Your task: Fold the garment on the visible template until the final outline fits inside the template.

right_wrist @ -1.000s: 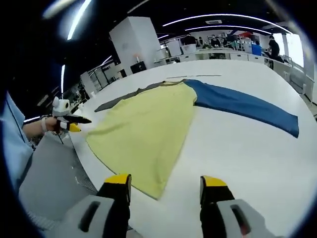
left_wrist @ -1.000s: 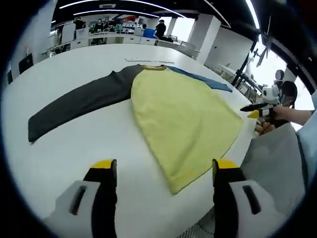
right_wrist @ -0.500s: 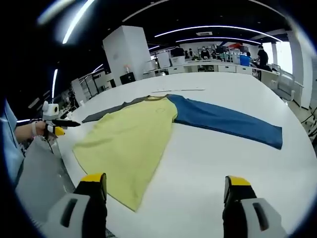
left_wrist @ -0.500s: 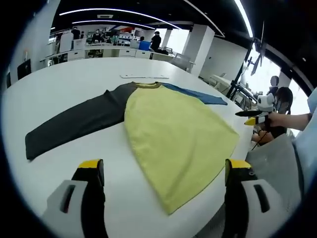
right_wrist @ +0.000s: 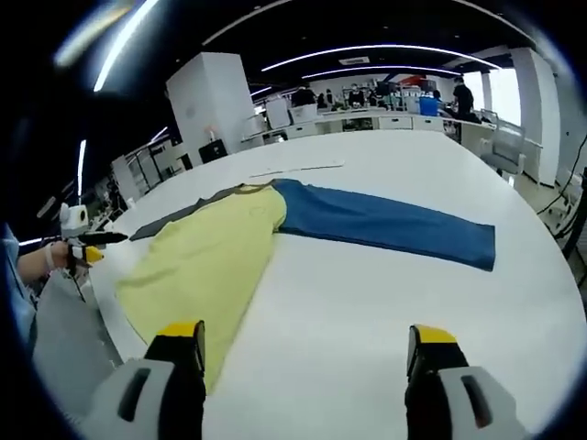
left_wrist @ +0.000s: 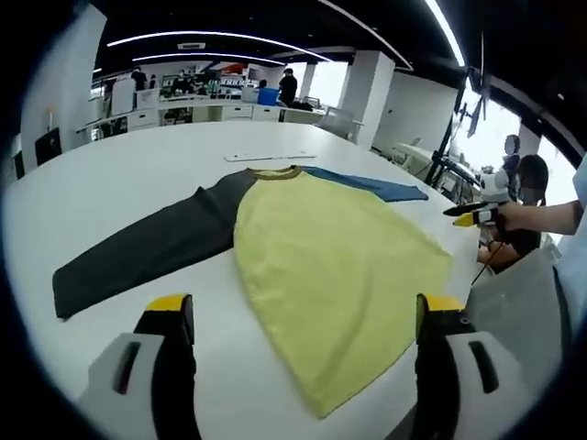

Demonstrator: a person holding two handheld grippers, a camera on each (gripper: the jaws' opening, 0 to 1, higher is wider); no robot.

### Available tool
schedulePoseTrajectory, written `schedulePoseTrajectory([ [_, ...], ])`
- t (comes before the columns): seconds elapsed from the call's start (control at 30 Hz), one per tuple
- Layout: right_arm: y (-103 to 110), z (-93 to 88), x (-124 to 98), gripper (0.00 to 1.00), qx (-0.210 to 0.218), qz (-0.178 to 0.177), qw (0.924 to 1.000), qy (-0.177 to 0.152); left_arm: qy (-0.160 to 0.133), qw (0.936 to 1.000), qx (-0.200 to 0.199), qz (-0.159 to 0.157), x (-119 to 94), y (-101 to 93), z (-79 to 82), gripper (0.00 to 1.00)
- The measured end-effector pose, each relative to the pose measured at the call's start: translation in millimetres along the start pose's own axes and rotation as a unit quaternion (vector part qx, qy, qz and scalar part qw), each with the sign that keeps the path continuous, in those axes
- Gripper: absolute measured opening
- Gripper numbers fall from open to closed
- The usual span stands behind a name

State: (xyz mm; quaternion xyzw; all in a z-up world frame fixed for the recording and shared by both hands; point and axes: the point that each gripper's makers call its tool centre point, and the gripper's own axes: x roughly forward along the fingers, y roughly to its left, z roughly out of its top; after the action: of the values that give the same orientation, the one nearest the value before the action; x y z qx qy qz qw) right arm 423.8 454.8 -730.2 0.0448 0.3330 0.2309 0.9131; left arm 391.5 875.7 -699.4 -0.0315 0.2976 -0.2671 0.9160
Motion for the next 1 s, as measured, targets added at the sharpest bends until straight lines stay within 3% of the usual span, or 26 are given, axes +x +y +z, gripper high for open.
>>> schedulePoseTrajectory([
  [0.33, -41.1, 9.9, -6.4, 0.84, 0.012, -0.032, 0.9994, -0.006, -0.01, 0.9998, -0.012, 0.014, 0.6, 5.5, 4.9, 0.94],
  [0.53, -67.9, 12.7, -10.0, 0.71, 0.044, -0.052, 0.9976, -0.013, -0.011, 0.9996, -0.017, 0.022, 0.4, 10.7, 5.5, 0.91],
  [0.63, -81.8, 17.2, -10.5, 0.61, 0.039, -0.07, 0.9965, -0.022, -0.012, 0.9992, -0.028, 0.028, -1.6, 13.1, 3.0, 0.89],
  [0.87, -106.1, 24.4, -8.1, 0.54, 0.051, -0.088, 0.9946, -0.021, 0.003, 0.9988, -0.035, 0.035, -4.7, 16.7, -8.4, 0.88],
  [1.0, -124.5, 33.5, -8.5, 0.51, 0.056, -0.105, 0.9925, -0.028, 0.003, 0.9986, -0.037, 0.037, -7.2, 18.6, -6.7, 0.87],
])
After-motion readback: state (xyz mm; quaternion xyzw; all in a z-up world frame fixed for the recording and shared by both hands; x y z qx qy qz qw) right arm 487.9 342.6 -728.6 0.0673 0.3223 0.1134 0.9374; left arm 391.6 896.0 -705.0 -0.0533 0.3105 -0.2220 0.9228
